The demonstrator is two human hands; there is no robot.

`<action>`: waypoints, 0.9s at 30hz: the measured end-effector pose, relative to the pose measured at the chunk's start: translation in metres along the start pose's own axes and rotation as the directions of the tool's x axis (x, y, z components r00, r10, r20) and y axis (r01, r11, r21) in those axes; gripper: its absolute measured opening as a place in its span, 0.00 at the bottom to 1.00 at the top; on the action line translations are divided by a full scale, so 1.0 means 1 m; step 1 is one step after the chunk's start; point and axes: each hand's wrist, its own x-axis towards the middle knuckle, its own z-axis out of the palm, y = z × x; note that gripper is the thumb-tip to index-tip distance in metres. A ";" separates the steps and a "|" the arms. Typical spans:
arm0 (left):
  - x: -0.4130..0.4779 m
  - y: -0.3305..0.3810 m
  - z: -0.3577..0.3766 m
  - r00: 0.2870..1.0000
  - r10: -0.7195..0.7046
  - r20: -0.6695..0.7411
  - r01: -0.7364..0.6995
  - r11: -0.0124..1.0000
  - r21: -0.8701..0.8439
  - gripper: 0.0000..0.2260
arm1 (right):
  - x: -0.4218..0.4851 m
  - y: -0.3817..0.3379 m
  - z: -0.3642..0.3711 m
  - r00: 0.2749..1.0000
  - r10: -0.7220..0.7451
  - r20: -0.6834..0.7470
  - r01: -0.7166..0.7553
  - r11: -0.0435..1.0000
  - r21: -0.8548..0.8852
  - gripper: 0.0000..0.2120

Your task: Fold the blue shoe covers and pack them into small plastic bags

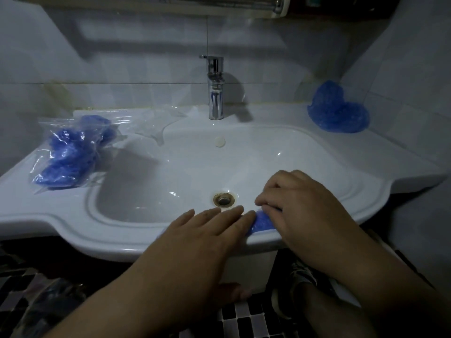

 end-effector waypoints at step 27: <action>0.005 -0.036 -0.003 0.970 0.092 -0.224 -0.153 0.950 -0.272 0.17 | -0.032 0.001 -0.009 0.997 0.005 0.078 -0.017 0.989 0.149 0.32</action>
